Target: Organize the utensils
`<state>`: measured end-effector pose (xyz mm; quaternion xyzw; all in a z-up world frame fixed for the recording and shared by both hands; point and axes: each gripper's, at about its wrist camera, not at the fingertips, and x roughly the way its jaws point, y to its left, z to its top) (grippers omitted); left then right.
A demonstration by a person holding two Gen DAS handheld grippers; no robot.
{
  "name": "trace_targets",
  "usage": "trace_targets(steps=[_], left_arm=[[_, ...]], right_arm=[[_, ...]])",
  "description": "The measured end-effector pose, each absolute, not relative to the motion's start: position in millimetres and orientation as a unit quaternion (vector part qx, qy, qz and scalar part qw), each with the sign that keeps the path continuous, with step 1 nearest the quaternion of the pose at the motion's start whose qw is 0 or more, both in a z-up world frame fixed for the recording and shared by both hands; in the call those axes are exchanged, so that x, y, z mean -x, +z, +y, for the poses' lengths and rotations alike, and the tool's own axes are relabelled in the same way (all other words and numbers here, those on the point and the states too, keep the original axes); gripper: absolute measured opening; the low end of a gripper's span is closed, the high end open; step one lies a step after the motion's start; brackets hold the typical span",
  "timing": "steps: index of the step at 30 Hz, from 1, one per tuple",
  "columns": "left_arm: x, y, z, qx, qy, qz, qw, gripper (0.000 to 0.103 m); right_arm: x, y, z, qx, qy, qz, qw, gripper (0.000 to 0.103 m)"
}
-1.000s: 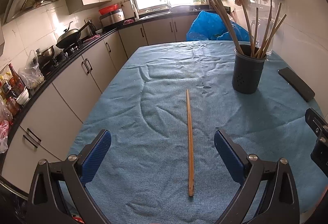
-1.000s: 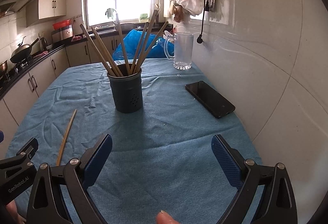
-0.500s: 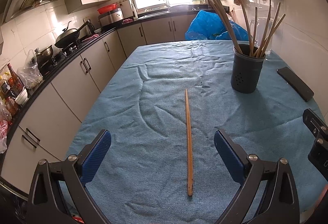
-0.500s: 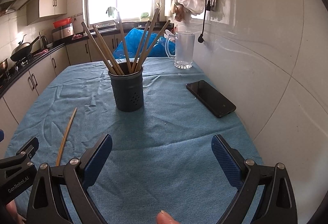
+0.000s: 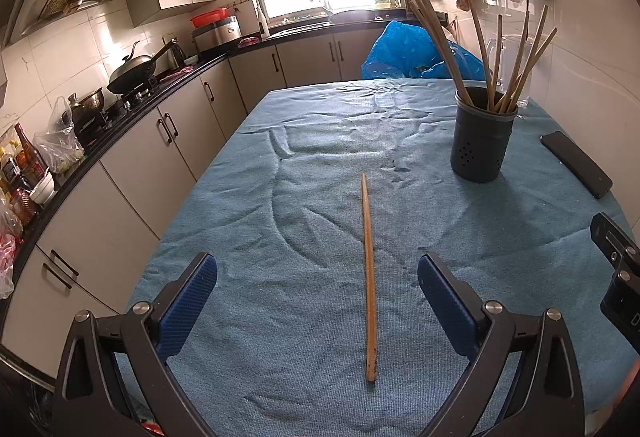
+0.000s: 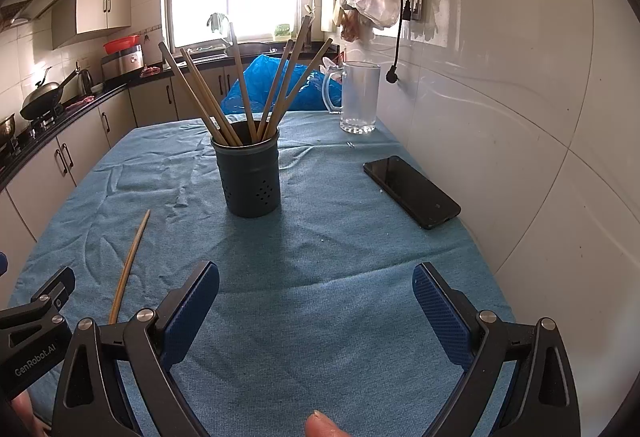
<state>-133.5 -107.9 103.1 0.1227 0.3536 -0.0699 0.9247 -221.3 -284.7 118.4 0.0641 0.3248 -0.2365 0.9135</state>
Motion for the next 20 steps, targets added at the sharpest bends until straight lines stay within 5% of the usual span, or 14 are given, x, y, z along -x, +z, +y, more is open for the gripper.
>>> trace_targets(steps=[20], left_arm=[[104.0,103.4,-75.5,-0.101,-0.026,0.363,0.926,0.1]], right_arm=[[210.7,99.2,-308.7,-0.101,-0.238,0.353,0.899,0.099]])
